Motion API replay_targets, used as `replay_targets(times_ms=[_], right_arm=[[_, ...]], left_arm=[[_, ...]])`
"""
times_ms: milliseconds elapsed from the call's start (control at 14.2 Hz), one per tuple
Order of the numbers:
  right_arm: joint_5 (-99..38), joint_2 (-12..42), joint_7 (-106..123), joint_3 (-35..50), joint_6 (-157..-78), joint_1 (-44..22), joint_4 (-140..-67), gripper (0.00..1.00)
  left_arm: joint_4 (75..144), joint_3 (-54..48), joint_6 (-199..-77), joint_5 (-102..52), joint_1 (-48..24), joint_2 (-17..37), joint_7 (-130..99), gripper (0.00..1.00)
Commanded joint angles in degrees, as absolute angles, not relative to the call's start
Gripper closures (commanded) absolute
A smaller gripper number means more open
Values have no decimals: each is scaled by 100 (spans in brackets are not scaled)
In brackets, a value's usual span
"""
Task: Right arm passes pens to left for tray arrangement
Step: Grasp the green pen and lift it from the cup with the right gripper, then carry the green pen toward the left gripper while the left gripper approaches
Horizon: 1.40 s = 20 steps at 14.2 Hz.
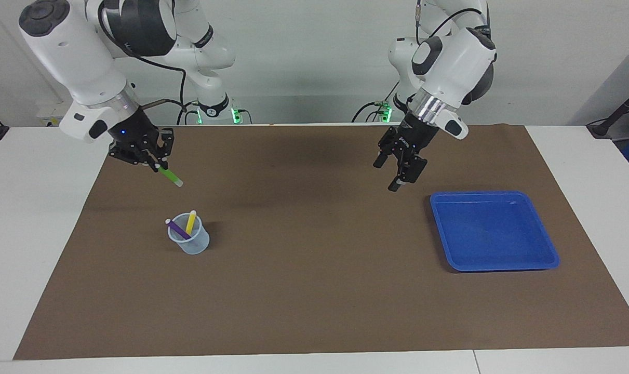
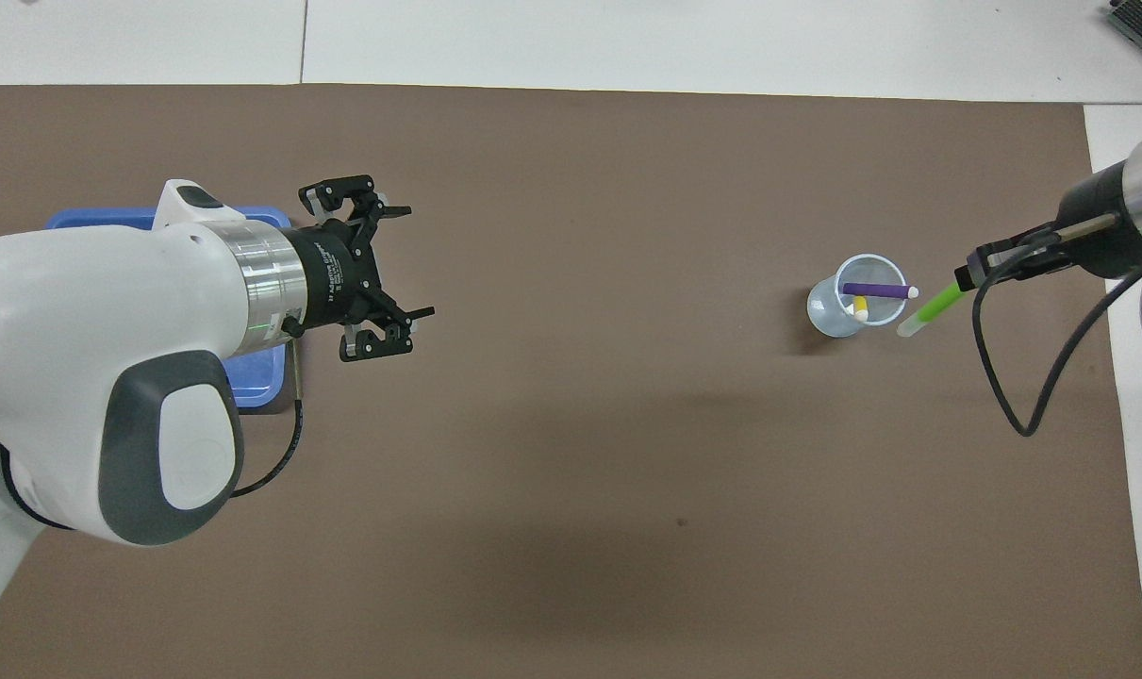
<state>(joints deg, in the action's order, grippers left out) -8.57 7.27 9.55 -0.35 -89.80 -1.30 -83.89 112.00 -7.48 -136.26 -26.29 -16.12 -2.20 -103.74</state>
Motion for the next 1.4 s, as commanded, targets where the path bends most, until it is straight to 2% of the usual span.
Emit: replay_targets(times_ms=[0,140,562,772,983,1334], right_arm=[[-1361,817,-223,44,-8973,-167,-8340,93],[-2010,809,-1103,210,-9200,-176,-8489,93],[-2847,809,-3485,308,-10133,-843,-9061,93],[-3146,730,-4041,308,-10248,-1001,-9254,93],[-3146,677,-4280,308,-10704,-1151,-9518,93],[-3173,686,-4631,316,-10801,-1265,-9545,93]], left_arm=[[11373,-677,-13869,-2725,-1810,-308,-10809,0],[11373,-677,-13869,-2725,-1959,-308,-10881,0],[11338,-677,-13904,-2839,-2381,-299,-11863,0],[11373,-668,-14570,-2839,-2855,-246,-12505,0],[11364,-659,-15194,-2839,-3356,52,-12796,0],[11364,-659,-15310,-2839,-3709,210,-12806,0]])
